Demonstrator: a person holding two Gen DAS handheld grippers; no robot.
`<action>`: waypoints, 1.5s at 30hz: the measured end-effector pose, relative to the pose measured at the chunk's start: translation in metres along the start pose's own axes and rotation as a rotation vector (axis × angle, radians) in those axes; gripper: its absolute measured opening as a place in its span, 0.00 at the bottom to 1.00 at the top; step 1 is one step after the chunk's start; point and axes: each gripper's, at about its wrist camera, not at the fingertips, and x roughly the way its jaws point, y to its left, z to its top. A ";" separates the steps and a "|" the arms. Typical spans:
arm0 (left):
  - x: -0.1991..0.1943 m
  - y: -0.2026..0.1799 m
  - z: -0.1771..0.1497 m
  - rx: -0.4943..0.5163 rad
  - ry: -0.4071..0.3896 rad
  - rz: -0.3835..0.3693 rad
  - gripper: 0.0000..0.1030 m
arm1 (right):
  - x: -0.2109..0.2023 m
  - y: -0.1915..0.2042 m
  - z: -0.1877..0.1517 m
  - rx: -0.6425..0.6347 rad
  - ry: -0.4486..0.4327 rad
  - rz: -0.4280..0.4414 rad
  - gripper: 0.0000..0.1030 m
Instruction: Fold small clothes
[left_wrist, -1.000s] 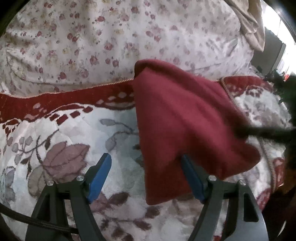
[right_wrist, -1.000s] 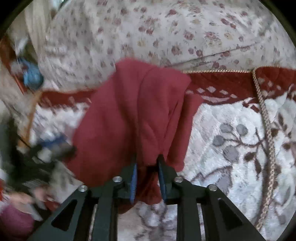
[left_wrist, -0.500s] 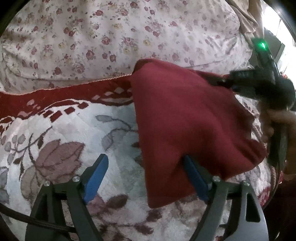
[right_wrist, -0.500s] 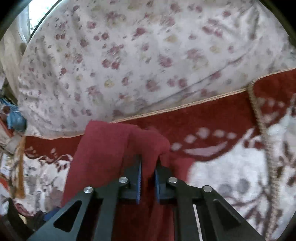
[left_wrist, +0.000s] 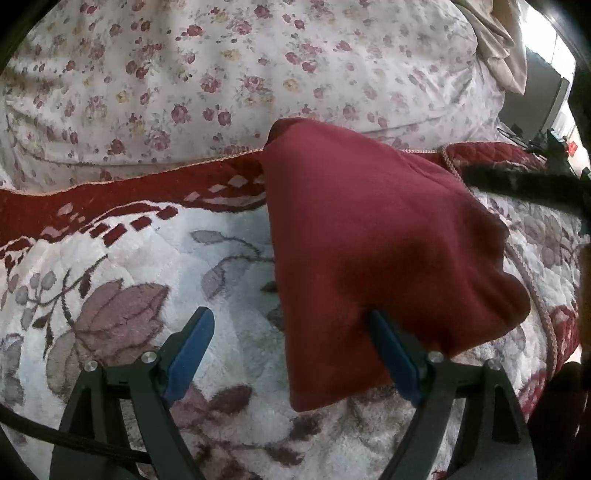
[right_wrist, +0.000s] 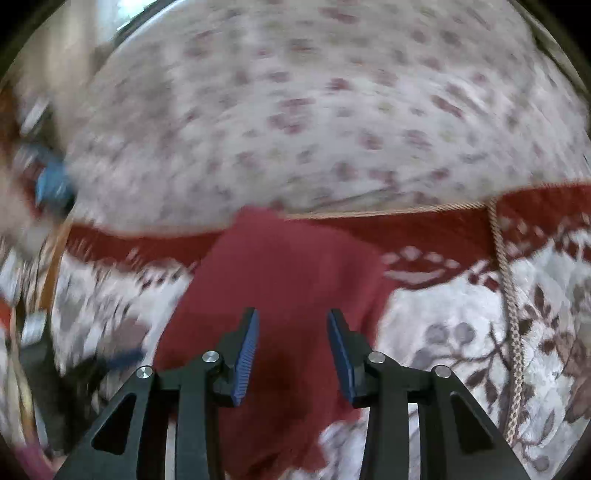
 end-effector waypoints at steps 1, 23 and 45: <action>-0.001 -0.001 0.000 0.002 -0.002 0.005 0.83 | 0.000 0.007 -0.006 -0.027 0.009 0.000 0.41; -0.009 -0.006 0.002 0.000 -0.027 0.051 0.87 | 0.006 0.008 -0.024 0.049 -0.019 -0.121 0.49; 0.047 0.004 0.045 -0.157 0.086 -0.281 0.98 | 0.056 -0.069 -0.033 0.298 -0.008 0.101 0.88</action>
